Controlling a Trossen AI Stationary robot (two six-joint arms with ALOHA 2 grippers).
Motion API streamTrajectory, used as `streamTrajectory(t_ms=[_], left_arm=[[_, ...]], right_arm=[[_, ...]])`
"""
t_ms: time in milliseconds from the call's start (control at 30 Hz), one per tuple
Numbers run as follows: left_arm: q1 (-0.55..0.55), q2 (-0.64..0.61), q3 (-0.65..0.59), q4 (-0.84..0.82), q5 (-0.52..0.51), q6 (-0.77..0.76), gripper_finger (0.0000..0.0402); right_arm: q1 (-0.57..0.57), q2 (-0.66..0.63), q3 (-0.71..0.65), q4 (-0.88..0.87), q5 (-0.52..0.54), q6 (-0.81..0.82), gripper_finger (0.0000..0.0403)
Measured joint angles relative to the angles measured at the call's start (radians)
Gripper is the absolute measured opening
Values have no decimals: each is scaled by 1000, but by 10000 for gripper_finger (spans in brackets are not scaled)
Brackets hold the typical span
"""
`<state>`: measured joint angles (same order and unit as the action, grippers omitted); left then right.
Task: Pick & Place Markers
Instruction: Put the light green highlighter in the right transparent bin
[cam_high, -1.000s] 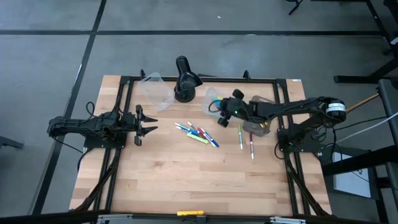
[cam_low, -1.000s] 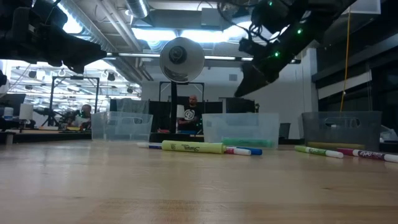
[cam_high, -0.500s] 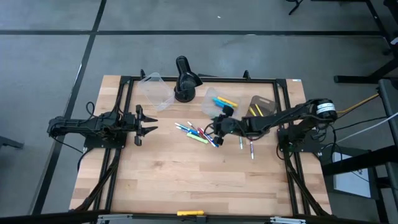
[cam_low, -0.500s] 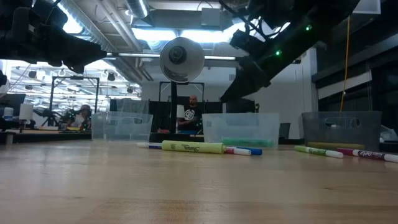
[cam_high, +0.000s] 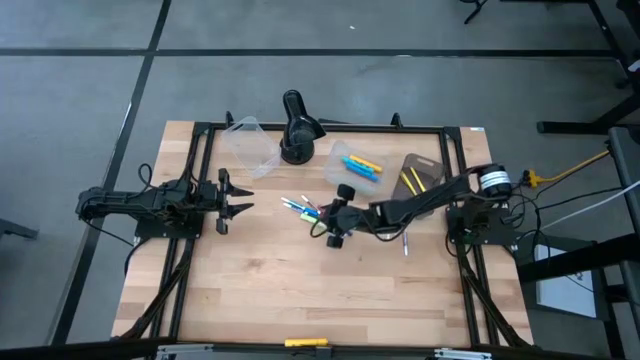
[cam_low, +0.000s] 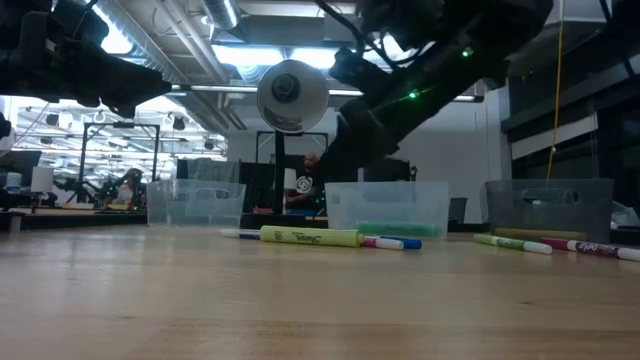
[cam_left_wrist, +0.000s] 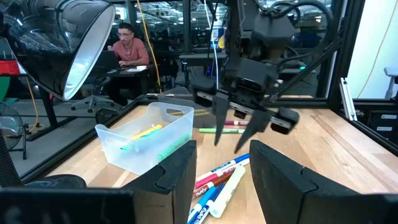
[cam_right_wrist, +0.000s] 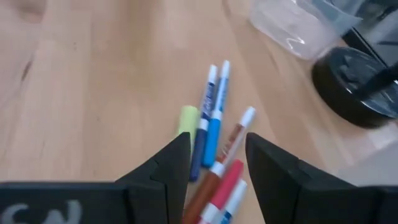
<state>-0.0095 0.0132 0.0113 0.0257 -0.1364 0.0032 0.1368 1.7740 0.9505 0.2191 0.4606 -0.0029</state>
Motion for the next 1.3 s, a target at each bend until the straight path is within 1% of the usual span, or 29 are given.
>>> streamTrajectory(t_ms=[167,333,700,933,1100,1200,1300], left_arm=[[0,0,0,0,0,0,143],[0,0,0,0,0,0,143],[0,0,0,0,0,0,143],[0,0,0,0,0,0,143],[0,0,0,0,0,0,143],[0,0,0,0,0,0,143],[0,0,0,0,0,0,143]], right_arm=[[18,66,42,0,-11,0,154],[31,116,55,1,-18,11,154],[23,170,56,1,-20,29,154],[-2,192,56,9,-94,77,154],[-3,203,55,14,-113,121,154],[-3,210,56,17,-113,134,144],[-3,213,57,18,-114,141,116]])
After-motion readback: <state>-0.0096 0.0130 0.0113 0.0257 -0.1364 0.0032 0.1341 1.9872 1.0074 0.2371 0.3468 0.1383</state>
